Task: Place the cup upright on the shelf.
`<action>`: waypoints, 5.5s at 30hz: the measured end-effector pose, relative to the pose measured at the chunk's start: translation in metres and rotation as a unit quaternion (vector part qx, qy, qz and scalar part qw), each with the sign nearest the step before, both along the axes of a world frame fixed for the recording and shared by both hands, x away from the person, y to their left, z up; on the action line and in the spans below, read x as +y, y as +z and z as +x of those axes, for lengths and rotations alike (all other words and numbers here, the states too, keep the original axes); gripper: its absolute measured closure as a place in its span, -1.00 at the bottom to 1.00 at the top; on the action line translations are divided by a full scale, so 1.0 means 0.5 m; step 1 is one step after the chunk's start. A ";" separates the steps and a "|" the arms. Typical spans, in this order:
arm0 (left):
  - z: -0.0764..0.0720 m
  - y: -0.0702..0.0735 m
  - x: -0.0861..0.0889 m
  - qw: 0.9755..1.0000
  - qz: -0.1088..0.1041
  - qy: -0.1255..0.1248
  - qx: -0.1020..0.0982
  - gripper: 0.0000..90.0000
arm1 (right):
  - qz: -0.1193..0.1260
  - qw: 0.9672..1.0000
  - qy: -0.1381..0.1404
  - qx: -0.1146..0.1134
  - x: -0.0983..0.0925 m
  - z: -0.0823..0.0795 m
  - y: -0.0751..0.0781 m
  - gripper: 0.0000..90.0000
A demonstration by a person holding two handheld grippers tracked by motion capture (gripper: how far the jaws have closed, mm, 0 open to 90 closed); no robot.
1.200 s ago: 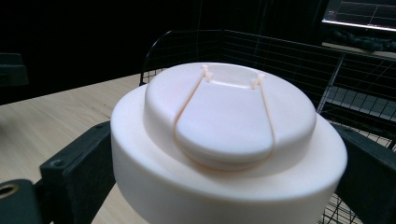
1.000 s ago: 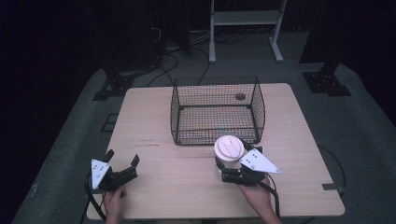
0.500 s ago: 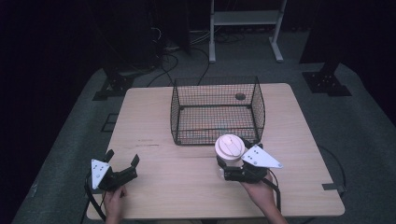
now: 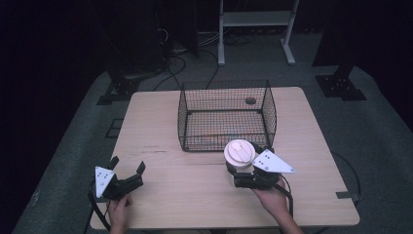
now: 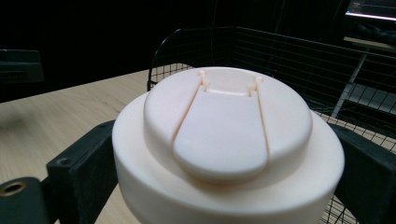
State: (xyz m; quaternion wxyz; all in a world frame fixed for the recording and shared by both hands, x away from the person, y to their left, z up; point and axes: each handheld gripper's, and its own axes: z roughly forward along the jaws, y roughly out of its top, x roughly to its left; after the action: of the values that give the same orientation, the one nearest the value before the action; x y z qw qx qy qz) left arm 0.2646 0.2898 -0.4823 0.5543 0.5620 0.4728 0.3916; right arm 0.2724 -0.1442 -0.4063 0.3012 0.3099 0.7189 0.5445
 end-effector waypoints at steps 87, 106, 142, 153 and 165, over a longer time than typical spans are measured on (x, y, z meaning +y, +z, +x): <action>0.000 0.000 0.004 1.000 -0.010 -0.001 0.000 -1.00 | 0.013 0.999 0.047 0.007 0.064 0.383 0.168 -0.89; 0.000 -0.001 0.004 1.000 -0.011 -0.001 -0.001 -1.00 | -0.001 0.997 0.061 0.048 0.058 0.445 0.084 -0.90; 0.000 0.000 0.003 1.000 -0.009 0.000 0.000 -1.00 | -0.032 0.994 0.077 0.073 0.038 0.444 0.048 -0.90; 0.001 0.000 0.003 1.000 -0.010 0.001 0.001 -1.00 | -0.031 0.994 0.070 0.077 0.037 0.443 0.050 -0.91; 0.001 0.000 0.002 1.000 -0.009 0.002 0.001 -1.00 | -0.013 0.995 0.066 0.070 0.034 0.441 0.059 -0.96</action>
State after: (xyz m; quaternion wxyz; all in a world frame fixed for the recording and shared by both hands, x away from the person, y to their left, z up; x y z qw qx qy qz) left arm 0.2651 0.2909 -0.4824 0.5580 0.5569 0.4779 0.3875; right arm 0.4930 -0.1272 -0.3770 0.2174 0.2955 0.7639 0.5309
